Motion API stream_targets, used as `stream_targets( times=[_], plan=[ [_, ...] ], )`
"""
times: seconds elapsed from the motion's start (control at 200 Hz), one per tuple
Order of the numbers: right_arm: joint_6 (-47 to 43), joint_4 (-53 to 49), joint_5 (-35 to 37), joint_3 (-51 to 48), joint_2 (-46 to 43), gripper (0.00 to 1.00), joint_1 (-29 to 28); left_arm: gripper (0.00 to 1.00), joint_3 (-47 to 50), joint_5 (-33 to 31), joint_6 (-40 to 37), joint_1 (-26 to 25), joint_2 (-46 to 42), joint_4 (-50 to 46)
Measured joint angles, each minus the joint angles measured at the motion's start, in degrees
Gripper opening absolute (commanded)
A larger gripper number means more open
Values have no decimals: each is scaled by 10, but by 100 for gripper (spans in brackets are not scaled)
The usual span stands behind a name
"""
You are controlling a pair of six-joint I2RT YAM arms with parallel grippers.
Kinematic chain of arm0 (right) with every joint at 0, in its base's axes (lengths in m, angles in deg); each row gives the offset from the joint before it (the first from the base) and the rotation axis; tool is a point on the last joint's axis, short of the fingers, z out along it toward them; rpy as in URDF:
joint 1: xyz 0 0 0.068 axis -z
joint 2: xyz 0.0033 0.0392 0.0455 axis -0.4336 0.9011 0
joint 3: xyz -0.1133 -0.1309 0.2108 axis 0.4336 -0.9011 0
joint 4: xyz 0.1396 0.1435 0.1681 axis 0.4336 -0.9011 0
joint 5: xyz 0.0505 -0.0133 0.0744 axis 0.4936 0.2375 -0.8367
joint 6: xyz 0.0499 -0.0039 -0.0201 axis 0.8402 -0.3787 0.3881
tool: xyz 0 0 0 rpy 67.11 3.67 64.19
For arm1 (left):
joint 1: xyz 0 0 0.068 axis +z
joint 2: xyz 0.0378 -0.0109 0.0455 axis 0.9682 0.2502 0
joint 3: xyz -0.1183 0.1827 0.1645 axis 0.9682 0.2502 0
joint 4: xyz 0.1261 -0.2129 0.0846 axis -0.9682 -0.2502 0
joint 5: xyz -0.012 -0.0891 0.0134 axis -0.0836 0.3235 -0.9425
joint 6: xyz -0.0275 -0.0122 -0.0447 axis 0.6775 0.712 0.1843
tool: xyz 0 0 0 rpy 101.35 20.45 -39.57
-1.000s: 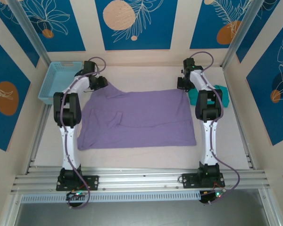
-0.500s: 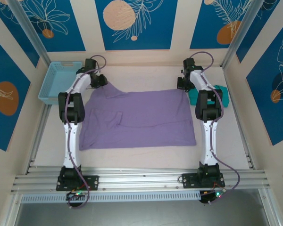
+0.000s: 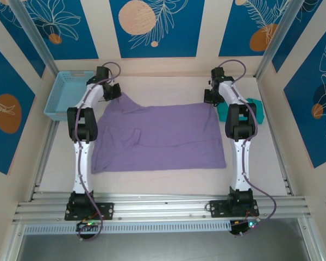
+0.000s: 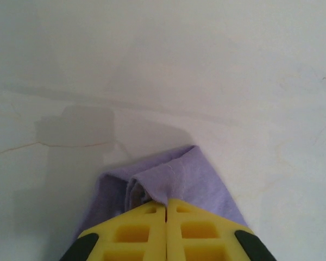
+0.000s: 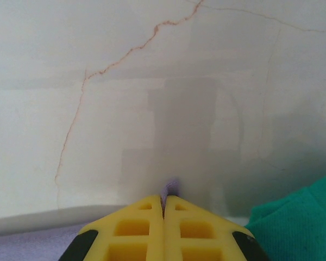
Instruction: Fold the inside-out t-shirt
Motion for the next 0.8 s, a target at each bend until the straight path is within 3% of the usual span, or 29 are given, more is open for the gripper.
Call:
stream_targets(
  times=[0.125, 0.315, 0.59, 0.8],
  plan=[
    [0, 1, -1, -1, -1, 3, 0, 21, 0, 4, 1, 1, 0, -3],
    [0, 2, -6, -1, -1, 3, 0, 21, -4, 11, 3, 2, 11, -3],
    [0, 2, -7, -1, -1, 3, 0, 0, -32, 26, 13, 2, 25, -12],
    [0, 2, -7, -1, -1, 3, 0, 0, -36, 25, 12, 2, 25, -13]
  ],
)
